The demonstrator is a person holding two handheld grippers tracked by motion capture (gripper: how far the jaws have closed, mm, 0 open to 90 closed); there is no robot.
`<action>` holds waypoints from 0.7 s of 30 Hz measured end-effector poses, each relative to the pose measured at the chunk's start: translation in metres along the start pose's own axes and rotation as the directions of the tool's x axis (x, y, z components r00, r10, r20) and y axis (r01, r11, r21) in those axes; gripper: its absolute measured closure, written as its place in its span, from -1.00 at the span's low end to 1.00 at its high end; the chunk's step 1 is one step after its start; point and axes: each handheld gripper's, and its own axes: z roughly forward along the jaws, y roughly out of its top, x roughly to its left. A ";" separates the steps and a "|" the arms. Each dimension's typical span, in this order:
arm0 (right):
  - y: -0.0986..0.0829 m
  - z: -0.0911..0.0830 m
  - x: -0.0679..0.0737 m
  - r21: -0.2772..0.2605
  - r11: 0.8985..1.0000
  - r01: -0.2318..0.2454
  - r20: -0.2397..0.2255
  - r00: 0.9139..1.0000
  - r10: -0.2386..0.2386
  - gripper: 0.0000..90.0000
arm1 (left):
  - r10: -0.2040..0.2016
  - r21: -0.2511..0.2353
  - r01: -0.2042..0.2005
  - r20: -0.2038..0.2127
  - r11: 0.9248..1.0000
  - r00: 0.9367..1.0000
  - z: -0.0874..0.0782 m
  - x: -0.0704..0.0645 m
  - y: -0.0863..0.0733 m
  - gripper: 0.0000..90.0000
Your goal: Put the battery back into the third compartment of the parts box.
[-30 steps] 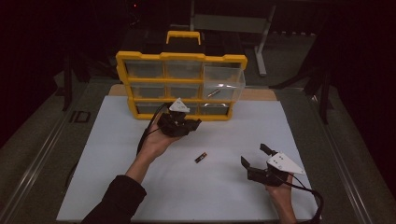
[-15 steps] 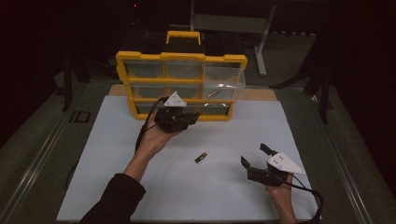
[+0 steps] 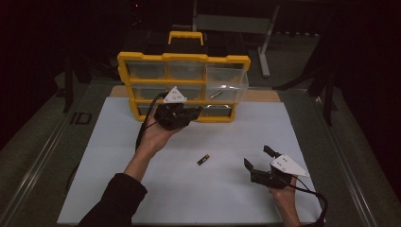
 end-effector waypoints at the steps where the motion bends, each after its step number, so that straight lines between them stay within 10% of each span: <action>1: 0.000 0.000 0.000 0.000 1.000 0.000 0.000 1.000 0.000 -0.74 | 0.001 -0.004 -0.001 -0.001 1.000 1.000 -0.001 0.000 0.001 0.71; 21: 0.000 0.000 0.000 -0.001 1.000 0.000 0.001 1.000 0.000 -0.74 | 0.004 -0.070 -0.005 -0.024 0.997 1.000 -0.011 0.000 0.015 0.71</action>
